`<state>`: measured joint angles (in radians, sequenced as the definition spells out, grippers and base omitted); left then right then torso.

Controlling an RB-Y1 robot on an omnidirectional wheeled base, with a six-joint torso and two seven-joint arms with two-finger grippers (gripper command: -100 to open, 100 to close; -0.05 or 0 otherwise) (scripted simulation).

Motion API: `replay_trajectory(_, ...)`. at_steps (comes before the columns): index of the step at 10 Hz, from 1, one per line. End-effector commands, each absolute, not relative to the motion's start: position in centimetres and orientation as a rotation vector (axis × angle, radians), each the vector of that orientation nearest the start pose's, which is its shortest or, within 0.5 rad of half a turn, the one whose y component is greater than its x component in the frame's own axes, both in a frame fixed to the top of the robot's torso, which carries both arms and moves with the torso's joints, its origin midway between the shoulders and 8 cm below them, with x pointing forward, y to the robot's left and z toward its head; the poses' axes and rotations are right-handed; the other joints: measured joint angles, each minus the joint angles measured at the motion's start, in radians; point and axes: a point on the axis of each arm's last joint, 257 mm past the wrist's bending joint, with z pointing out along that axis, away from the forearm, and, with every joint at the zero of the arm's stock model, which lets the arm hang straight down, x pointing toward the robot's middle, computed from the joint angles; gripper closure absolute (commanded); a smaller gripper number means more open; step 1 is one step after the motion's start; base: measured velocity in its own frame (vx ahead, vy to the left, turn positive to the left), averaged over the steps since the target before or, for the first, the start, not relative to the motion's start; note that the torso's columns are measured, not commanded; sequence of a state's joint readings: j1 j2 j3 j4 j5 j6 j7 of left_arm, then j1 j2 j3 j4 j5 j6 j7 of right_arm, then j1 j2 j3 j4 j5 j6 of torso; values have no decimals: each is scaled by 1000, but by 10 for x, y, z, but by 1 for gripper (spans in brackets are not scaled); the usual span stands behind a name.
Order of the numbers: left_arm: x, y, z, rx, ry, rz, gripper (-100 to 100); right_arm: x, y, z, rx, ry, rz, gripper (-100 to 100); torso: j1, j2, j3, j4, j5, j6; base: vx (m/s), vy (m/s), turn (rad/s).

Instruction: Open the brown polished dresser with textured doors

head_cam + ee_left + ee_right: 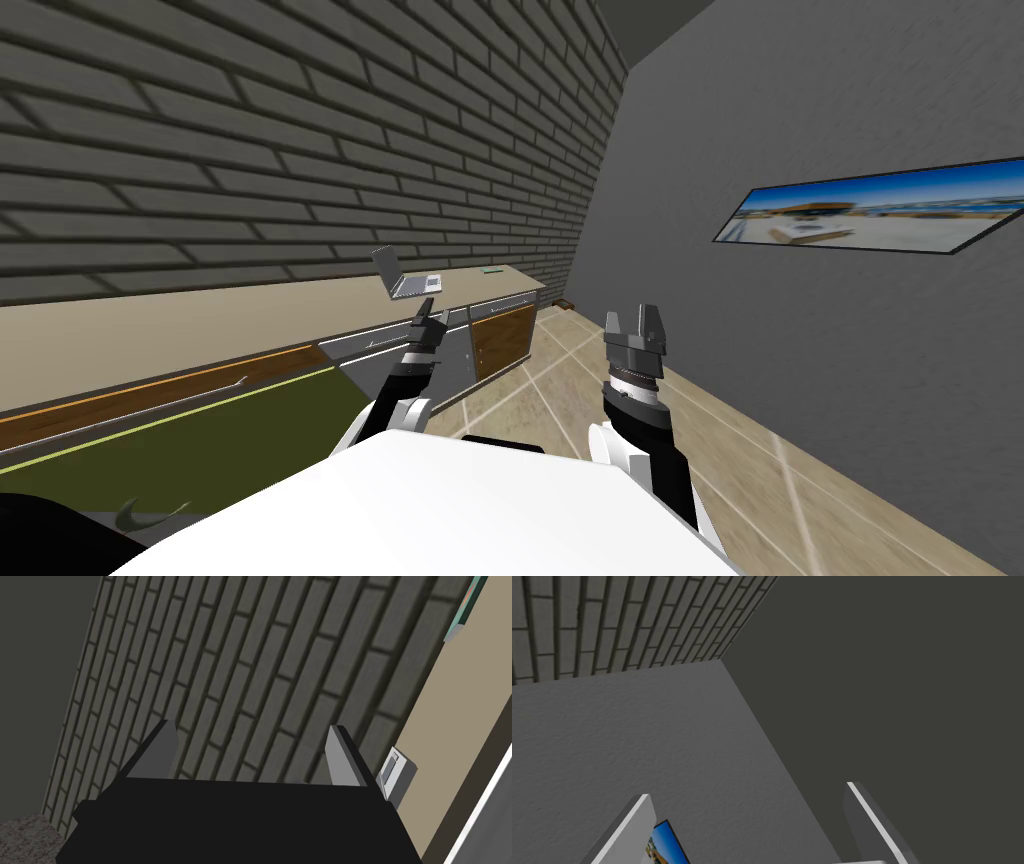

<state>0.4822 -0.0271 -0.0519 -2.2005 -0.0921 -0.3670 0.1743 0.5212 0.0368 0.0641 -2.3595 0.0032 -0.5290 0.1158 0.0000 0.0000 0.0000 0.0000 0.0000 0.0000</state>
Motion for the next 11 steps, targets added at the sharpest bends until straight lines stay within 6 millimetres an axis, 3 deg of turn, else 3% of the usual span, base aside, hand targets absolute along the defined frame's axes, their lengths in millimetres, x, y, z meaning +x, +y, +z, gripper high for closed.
replay_trajectory(1, 383, 258, -34, -864, 727, -1408, 0, 323, -262, 58, 579, 545, 1264, 0, 0, 40, -82, 41, 0, 0, 0, 0, 0)
replay_trajectory(9, 383, 258, -33, -864, 726, -1408, 0, 323, -262, 58, 578, 545, 1264, 0, 0, 618, -1234, 617, 0, 0, 0, 0, 0)
replay_trajectory(10, 384, 255, -35, -838, 774, -1403, -100, 323, -262, 58, 578, 545, 1264, 0, 0, 691, -1382, 691, 0, 0, 15, -1, -18)
replay_trajectory(11, 385, 253, -37, -825, 804, -1398, -100, 323, -262, 58, 579, 545, 1264, 0, 0, 725, -1451, 724, 0, 0, 24, 2, -33)
